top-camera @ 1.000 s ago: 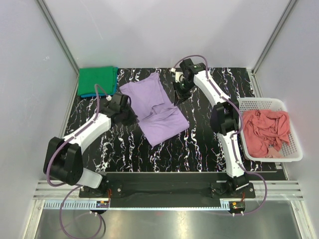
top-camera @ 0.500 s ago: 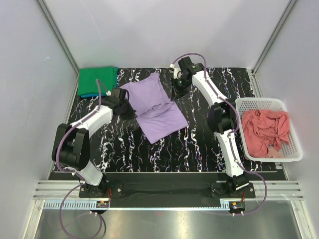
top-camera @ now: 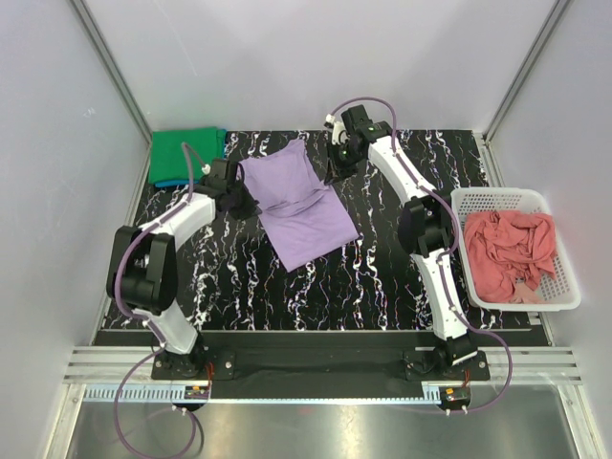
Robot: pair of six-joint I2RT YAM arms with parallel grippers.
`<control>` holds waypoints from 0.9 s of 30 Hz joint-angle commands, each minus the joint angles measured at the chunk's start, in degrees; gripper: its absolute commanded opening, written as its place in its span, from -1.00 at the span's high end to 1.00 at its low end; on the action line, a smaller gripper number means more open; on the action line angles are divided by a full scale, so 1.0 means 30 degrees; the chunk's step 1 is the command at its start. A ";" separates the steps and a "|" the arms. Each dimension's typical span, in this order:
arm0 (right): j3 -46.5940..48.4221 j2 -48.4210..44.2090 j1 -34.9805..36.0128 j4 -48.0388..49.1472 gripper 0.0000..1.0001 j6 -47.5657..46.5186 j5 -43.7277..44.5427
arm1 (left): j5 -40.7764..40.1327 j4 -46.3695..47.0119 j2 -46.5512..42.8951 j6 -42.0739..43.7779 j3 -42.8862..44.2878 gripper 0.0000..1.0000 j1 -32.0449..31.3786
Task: Fold and stack the t-shirts
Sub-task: Fold the tshirt
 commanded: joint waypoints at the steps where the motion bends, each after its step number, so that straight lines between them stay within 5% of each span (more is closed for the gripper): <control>1: 0.0824 0.0491 -0.0141 0.1491 0.99 0.0443 -0.0176 | 0.0133 0.0365 0.0639 0.0580 0.1281 1.00 0.0258; 11: 0.0266 0.1426 -0.0258 0.3337 0.79 0.1233 -0.0705 | -0.0540 -0.0162 0.2368 0.0843 0.2131 1.00 0.0610; 16: 0.1379 0.1372 -0.0316 0.3454 0.19 0.2170 -0.0499 | -0.1712 -0.2034 0.2635 0.1224 0.3712 0.27 0.0932; 19: 0.0421 0.0318 -0.0345 0.3981 -0.05 0.3137 0.0114 | -0.2182 -0.2971 0.1993 0.1809 0.4794 0.03 0.1050; 27: -0.3160 -0.1911 -0.0170 0.4630 0.07 0.3931 0.1022 | 0.1940 0.0242 0.1052 0.2045 0.1784 0.21 0.0524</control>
